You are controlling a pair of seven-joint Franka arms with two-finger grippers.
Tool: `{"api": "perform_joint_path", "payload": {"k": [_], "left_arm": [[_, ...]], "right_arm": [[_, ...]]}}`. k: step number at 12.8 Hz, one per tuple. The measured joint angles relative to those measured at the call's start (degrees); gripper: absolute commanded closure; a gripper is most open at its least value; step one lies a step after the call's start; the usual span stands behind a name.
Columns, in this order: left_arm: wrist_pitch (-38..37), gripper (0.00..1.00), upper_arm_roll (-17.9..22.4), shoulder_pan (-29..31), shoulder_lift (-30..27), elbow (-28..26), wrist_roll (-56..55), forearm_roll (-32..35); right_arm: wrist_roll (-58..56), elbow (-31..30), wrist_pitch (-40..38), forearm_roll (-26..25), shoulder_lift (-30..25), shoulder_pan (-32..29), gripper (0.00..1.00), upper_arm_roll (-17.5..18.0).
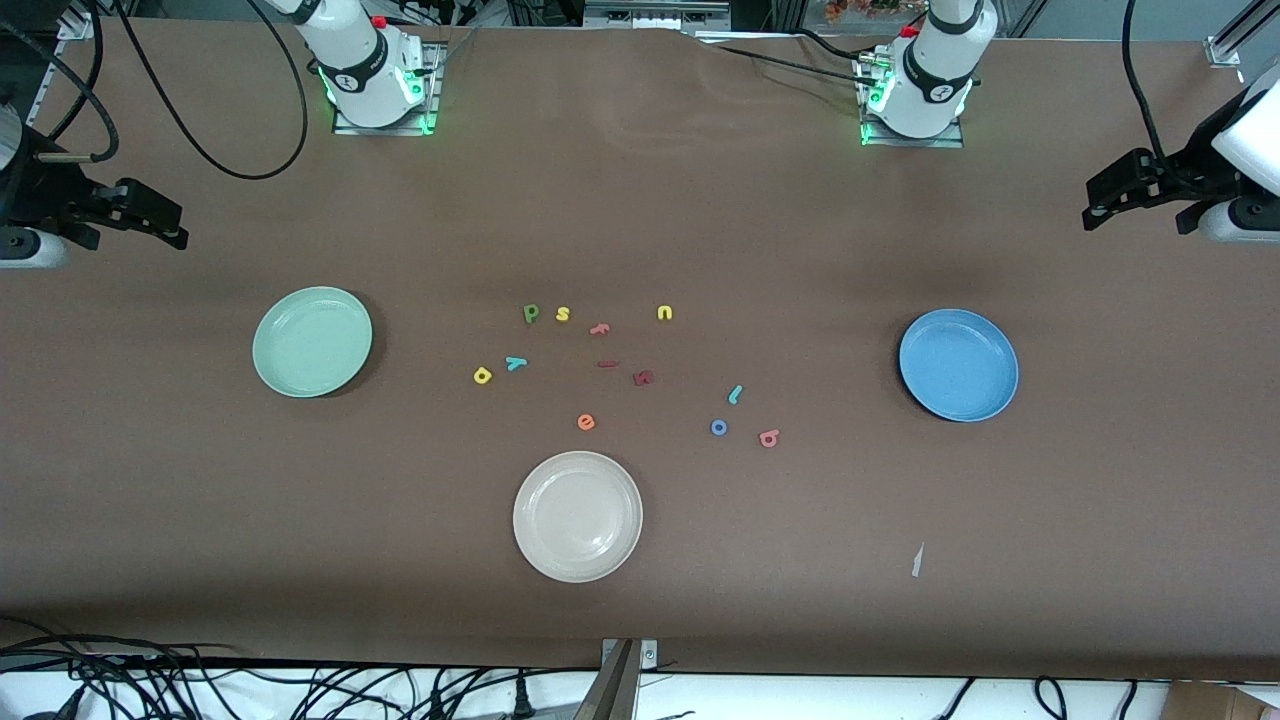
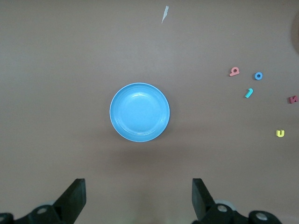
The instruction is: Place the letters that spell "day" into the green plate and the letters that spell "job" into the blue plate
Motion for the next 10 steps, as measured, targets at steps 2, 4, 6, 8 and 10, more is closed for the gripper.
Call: {"api": "perform_joint_path", "payload": {"k": [2, 4, 6, 8, 10], "left_arm": [[-0.06, 0.00, 0.00, 0.01, 0.00, 0.00, 0.00, 0.00], [-0.09, 0.00, 0.00, 0.02, 0.00, 0.00, 0.00, 0.00], [-0.11, 0.00, 0.00, 0.03, 0.00, 0.00, 0.00, 0.00], [-0.13, 0.00, 0.00, 0.03, 0.00, 0.00, 0.00, 0.00], [-0.16, 0.00, 0.00, 0.03, 0.00, 0.00, 0.00, 0.00]], "right_arm": [[0.00, 0.00, -0.33, 0.00, 0.00, 0.00, 0.00, 0.00], [0.00, 0.00, -0.55, 0.00, 0.00, 0.00, 0.00, 0.00], [0.00, 0.00, -0.59, 0.00, 0.00, 0.00, 0.00, 0.00], [0.00, 0.00, -0.61, -0.01, 0.00, 0.00, 0.00, 0.00], [0.00, 0.00, -0.62, -0.02, 0.00, 0.00, 0.00, 0.00]]}}
